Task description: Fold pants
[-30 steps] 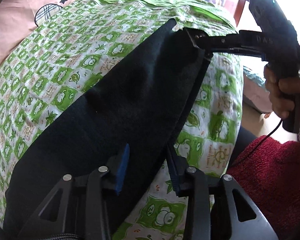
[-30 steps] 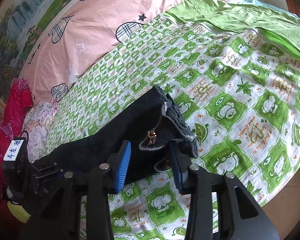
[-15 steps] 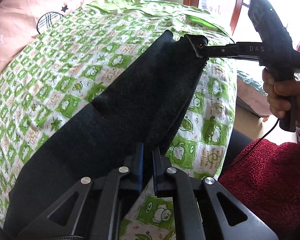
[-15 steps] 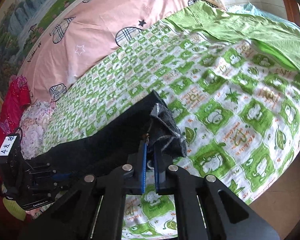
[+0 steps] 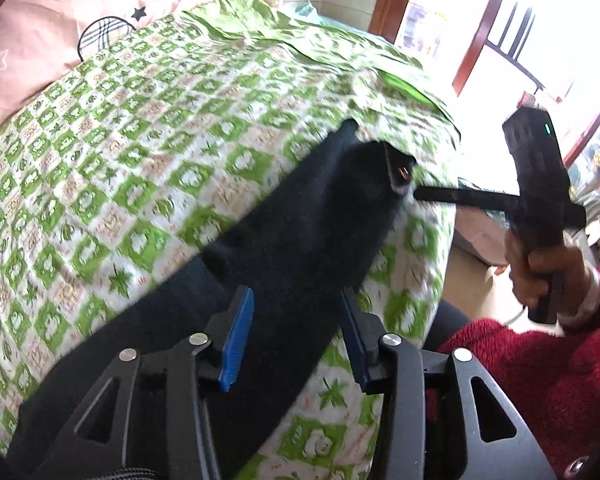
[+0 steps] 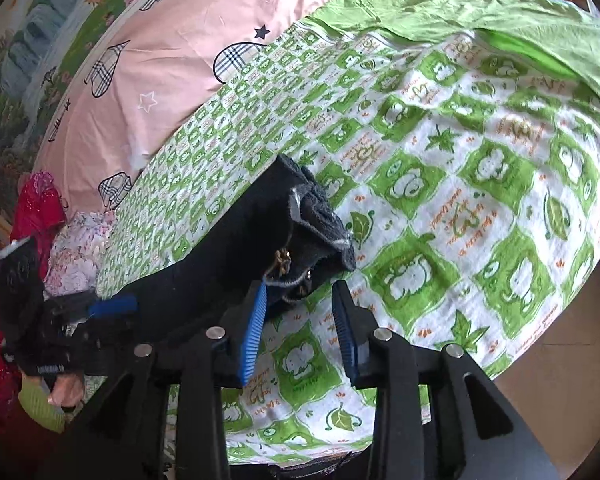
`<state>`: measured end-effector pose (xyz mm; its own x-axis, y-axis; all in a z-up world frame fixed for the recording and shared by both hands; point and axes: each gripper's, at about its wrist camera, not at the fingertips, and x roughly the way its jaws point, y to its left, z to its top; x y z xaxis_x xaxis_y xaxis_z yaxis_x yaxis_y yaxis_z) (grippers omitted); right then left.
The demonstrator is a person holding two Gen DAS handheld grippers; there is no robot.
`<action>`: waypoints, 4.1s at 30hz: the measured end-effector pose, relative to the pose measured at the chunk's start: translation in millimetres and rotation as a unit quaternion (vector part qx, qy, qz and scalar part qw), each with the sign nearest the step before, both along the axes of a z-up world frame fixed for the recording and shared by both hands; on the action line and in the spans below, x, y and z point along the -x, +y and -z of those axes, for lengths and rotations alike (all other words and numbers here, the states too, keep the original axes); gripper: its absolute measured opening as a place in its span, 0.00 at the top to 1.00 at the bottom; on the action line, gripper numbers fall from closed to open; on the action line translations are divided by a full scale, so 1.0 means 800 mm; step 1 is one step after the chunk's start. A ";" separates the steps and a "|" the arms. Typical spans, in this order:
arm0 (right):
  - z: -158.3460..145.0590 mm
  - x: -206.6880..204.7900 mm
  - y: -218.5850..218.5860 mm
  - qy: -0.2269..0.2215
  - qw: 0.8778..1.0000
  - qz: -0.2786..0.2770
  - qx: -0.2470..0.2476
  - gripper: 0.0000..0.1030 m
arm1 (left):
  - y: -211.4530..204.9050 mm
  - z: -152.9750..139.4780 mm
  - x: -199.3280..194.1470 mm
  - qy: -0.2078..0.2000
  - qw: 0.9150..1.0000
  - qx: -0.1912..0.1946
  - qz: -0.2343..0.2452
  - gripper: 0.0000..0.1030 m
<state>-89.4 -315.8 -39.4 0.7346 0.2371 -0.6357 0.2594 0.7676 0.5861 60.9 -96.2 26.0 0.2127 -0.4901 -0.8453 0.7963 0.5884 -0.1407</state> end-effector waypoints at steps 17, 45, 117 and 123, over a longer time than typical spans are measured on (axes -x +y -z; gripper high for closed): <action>0.034 -0.015 -0.006 -0.033 0.997 0.013 -0.076 0.71 | -0.162 0.060 -0.120 0.141 0.986 -0.021 0.081 0.46; -0.071 -0.034 0.051 -0.199 0.960 -0.171 -0.096 0.90 | -0.088 -0.054 -0.090 0.063 0.988 0.123 0.064 0.90; -0.065 -0.223 0.307 -0.093 0.915 -0.392 -0.033 0.67 | 0.401 0.049 0.107 0.086 0.839 0.262 -0.469 0.48; -0.069 -0.255 0.384 -0.073 0.894 -0.442 -0.008 0.50 | 0.459 0.054 0.137 0.077 0.796 0.256 -0.543 0.45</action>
<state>114.7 -8.7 15.7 0.3300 0.7750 -0.5390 -0.5255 0.6251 0.5771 -48.9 271.1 -17.1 0.6588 -0.3765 -0.6513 -0.1920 0.7529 -0.6295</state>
